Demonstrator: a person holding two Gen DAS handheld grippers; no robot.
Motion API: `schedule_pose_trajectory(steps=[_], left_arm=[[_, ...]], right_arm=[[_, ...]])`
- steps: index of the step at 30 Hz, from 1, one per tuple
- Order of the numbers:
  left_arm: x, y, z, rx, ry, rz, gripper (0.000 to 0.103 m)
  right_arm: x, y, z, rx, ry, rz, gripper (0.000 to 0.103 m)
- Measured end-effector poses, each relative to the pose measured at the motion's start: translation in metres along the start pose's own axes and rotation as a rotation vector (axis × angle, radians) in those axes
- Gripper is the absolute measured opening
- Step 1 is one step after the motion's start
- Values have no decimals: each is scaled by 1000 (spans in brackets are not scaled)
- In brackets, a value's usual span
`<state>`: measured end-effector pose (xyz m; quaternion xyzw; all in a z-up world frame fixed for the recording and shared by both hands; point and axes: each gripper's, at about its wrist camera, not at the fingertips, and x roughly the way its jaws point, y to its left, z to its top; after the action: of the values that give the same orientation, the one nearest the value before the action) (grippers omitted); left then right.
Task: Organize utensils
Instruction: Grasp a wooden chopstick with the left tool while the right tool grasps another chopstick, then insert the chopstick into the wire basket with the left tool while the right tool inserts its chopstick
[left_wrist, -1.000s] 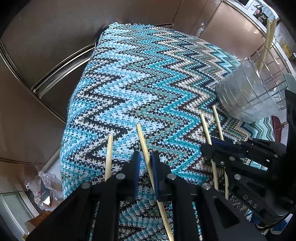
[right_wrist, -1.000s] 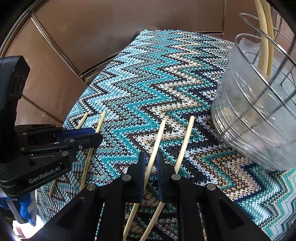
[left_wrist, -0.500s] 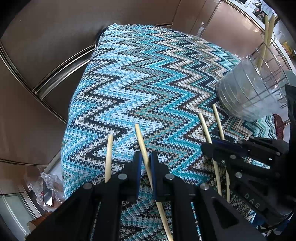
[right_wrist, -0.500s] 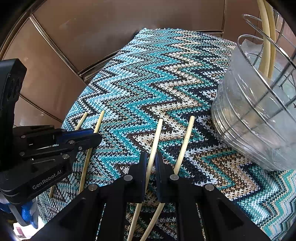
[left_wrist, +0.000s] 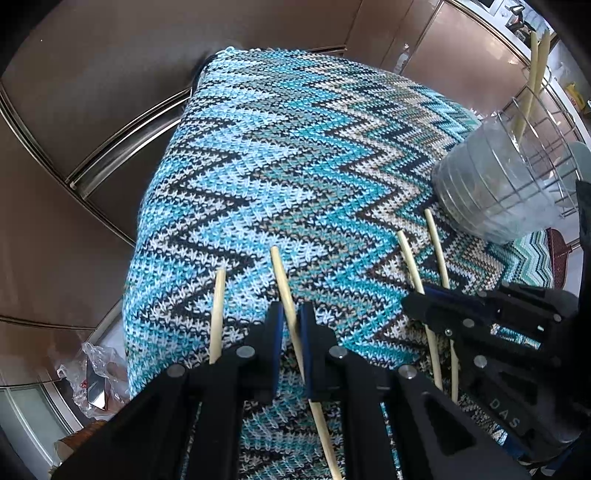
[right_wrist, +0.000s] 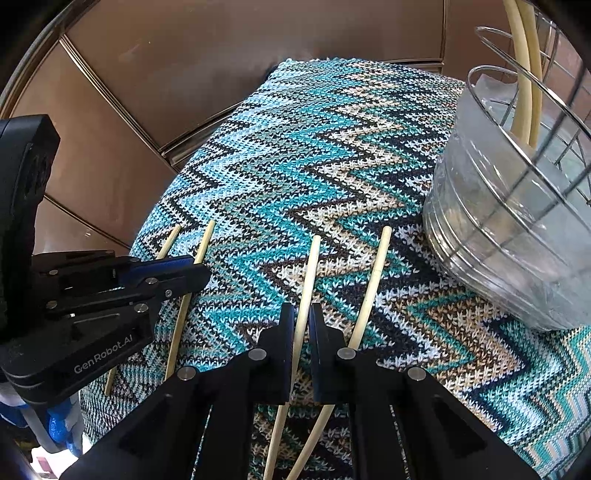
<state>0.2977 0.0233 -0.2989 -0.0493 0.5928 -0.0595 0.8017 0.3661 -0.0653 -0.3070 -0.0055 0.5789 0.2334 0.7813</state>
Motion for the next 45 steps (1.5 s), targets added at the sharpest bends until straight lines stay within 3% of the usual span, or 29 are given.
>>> schedule_pose_trajectory(steps=[14,25,35,45], left_arm=[[-24,9,-11,-26,-87,-20,6],[-75,-3,-37,-12,-276,-41,5],[-132,-33,-75,51,-466,-17,5],[-174,-68,-107,152,-585,15,5]], right_arm=[[-41,6,-19,5,-126,63,6],[-90,10,-49,-3,-280,67,5],[-134,15,-80,-4,-418,55,5],[-175,27,-109,4,-519,49,5]])
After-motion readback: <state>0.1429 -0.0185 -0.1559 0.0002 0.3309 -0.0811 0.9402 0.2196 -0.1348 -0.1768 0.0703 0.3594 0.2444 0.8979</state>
